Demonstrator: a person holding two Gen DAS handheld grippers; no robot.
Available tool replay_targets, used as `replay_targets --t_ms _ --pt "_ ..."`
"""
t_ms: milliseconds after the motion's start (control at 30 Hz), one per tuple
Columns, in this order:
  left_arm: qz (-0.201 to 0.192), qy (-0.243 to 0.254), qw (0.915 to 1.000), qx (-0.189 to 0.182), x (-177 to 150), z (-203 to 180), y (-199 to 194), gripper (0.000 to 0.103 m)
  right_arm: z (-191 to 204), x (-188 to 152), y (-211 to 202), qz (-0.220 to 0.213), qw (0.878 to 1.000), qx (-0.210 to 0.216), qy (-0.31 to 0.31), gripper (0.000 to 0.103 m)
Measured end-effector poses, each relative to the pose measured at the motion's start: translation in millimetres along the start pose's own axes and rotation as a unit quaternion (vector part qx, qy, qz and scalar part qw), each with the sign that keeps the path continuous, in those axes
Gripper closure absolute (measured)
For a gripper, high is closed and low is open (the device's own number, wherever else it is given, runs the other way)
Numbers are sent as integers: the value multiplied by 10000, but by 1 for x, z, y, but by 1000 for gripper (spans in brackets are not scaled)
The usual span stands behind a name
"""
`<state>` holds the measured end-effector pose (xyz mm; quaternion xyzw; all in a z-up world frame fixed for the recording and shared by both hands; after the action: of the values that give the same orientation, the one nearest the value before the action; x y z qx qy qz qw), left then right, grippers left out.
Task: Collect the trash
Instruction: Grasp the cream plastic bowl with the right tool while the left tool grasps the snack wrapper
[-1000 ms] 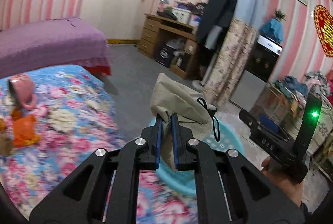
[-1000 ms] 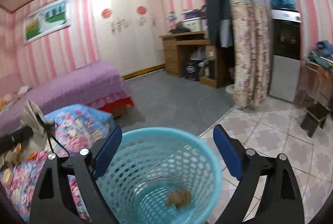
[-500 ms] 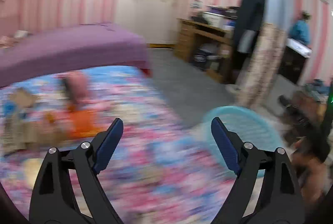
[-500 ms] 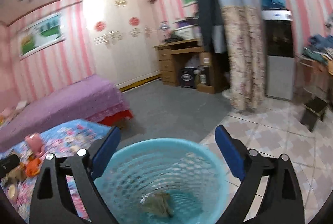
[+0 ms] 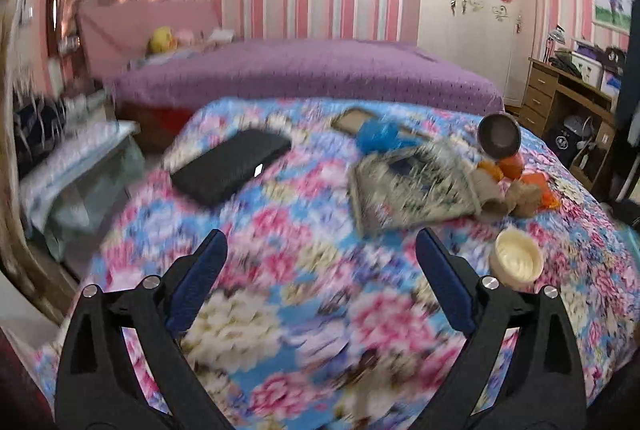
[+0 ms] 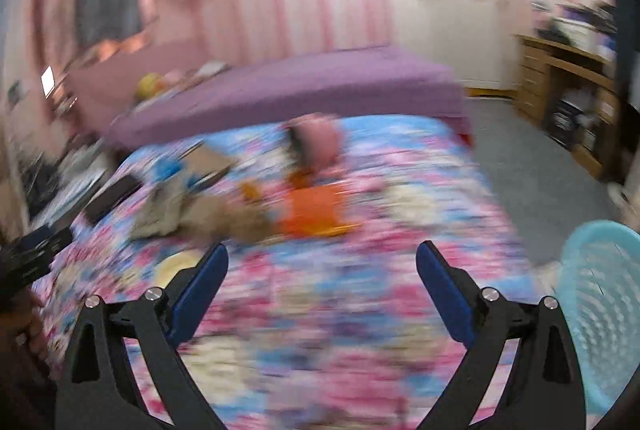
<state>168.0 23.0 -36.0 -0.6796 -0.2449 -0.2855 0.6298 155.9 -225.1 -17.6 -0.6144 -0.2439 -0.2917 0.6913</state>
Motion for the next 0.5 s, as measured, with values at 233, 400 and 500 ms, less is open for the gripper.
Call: replay_targets --t_ms 233,400,500 --pt "169 176 9993 -288 -20 -2 9 11 80 -8 55 679 9965 62 -491 10" --pt "348 277 9985 -320 -25 -6 17 11 88 -14 77 1105 9920 -126 -595 10" --pt "463 321 9978 -348 -26 -9 23 11 86 -18 88 1394 9881 -120 -637 17"
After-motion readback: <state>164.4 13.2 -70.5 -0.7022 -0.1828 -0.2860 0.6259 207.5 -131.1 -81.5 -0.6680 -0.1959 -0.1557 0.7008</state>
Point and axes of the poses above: each gripper's, at about its wrist camera, not at the fingertips, and y roughly the way its jaws point, z to its left, x to its top, the point moved 6 cm from there along y, roughly the way its jaws point, and after that the axes turned 12 degrees about z, right-handed, at the moved point
